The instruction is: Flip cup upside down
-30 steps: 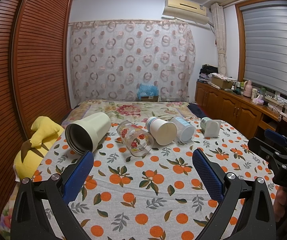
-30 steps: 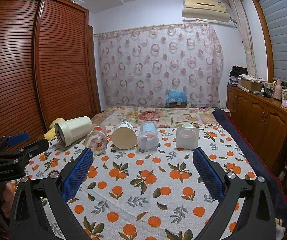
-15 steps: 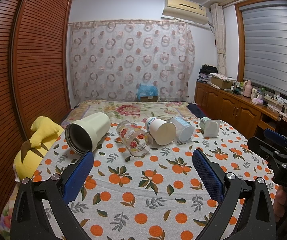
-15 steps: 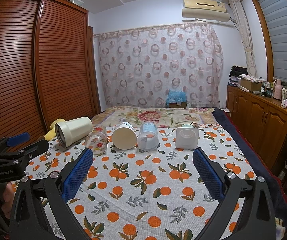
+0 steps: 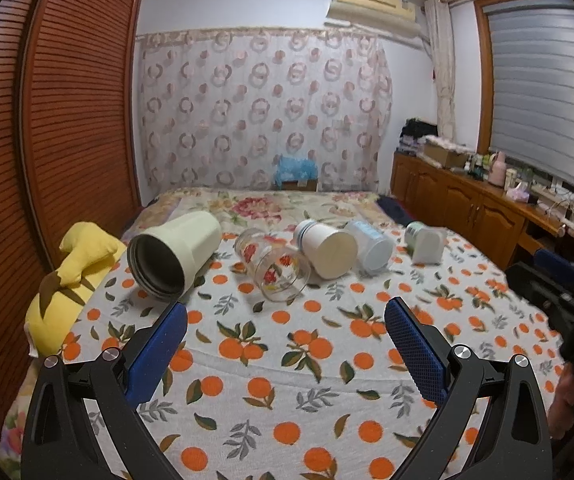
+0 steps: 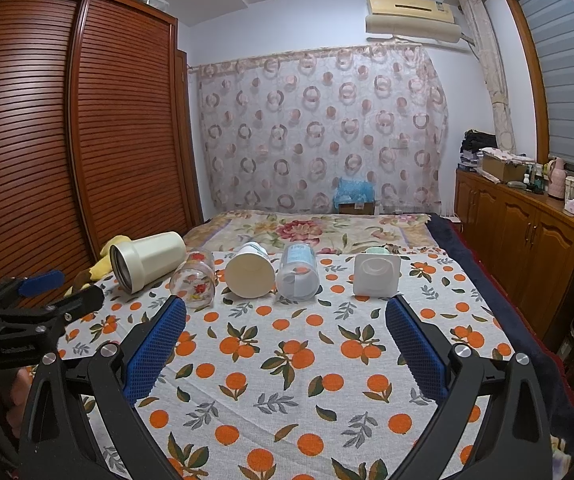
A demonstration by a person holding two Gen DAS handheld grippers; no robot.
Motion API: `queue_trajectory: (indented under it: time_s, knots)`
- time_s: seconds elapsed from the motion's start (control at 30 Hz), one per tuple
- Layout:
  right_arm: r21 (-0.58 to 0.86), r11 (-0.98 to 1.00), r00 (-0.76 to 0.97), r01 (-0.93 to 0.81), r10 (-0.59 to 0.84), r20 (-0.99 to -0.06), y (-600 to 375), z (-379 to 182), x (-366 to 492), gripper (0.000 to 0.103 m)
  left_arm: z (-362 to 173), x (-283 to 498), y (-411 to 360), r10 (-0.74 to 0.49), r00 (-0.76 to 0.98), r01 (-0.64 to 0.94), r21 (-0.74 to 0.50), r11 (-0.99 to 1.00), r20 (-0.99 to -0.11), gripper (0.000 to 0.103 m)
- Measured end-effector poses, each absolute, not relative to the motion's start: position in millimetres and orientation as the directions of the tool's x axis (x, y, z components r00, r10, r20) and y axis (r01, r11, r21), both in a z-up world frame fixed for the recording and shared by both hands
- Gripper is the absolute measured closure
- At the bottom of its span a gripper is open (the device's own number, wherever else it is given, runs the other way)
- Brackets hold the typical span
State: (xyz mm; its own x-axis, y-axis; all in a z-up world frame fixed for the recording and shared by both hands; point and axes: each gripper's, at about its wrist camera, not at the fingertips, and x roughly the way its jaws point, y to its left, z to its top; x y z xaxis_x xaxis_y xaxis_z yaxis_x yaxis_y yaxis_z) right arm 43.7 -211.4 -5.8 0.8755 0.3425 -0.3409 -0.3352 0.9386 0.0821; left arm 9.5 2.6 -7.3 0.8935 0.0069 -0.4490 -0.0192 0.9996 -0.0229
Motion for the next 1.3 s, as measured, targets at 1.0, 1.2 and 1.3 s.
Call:
queue_trajectory:
  time_s: [1.0, 1.2, 1.3]
  knots:
    - [0.002, 0.915, 0.79, -0.403, 0.349, -0.504, -186.2, -1.1, 180.0, 0.028, -31.9, 76.8, 26.9, -0.021, 0.779, 0.105, 0.097, 0.99, -0.626, 0.008]
    - [0.007, 0.913, 0.719, -0.408, 0.326, -0.614, -172.4, -12.3, 242.4, 0.036, -21.9, 86.5, 34.2, -0.09, 0.775, 0.166, 0.063, 0.984, -0.626, 0.008]
    - [0.007, 0.907, 0.679, -0.422, 0.321, -0.661, -164.0, -18.9, 268.0, 0.038, -18.6, 90.5, 37.4, -0.127, 0.773, 0.189, 0.034, 0.981, -0.622, 0.008]
